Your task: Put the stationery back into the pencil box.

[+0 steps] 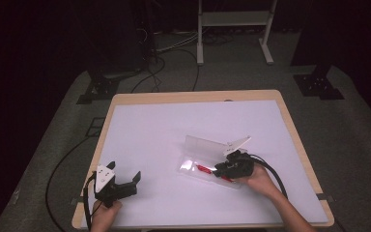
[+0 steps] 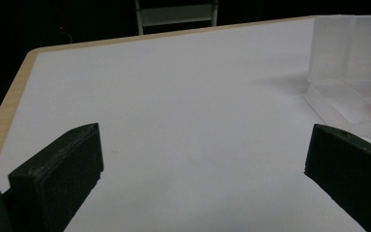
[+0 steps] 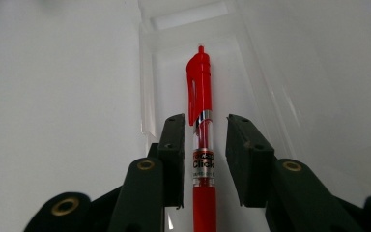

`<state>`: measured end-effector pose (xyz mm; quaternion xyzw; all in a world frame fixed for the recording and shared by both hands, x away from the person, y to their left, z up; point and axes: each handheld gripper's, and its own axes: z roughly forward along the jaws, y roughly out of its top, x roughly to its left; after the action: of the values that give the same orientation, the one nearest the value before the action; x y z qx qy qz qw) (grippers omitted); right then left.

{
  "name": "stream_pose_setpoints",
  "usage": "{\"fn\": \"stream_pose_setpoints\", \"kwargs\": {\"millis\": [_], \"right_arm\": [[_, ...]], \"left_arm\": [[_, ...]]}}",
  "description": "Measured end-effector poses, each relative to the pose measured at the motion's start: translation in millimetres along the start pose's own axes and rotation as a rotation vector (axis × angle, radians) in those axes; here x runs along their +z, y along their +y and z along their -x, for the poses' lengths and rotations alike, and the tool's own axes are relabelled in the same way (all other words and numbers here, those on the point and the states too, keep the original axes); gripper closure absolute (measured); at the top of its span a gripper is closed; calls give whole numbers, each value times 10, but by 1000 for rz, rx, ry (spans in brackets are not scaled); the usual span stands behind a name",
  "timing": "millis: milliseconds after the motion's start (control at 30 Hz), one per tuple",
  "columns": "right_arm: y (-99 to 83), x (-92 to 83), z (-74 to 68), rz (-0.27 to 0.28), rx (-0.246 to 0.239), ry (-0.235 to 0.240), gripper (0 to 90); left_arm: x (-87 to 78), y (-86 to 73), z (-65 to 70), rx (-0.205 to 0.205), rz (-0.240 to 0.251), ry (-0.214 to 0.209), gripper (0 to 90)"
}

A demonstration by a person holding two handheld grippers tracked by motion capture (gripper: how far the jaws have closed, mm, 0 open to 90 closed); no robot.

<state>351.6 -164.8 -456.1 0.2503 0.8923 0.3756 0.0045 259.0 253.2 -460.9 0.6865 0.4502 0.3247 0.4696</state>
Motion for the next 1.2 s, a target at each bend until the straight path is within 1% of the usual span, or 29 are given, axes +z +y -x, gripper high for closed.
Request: {"fn": "stream_pose_setpoints", "kwargs": {"millis": [67,200,267,300,500,800,933,1200], "right_arm": [[2,-54,-6,12,0,7,658],[-2,-177,-19,24,2,1,643],[-5,-200,-21,25,2,-3,639],[-14,-247,-20,38,9,0,625],[-27,-346,-34,52,10,-4,608],[-26,-424,-77,58,4,-10,585],[-32,-452,-78,62,13,-17,559],[-80,-509,-73,64,20,-25,554]], "left_arm": [[0,0,-1,-1,0,1,0],[-3,-2,-1,-3,4,3,0],[-3,-1,0,-1,3,3,0],[-1,0,2,0,0,3,0],[-1,-1,-3,-7,4,3,0],[1,0,-4,-4,1,0,0],[1,0,-4,-5,1,1,0],[5,0,-4,-7,1,0,0]]}}
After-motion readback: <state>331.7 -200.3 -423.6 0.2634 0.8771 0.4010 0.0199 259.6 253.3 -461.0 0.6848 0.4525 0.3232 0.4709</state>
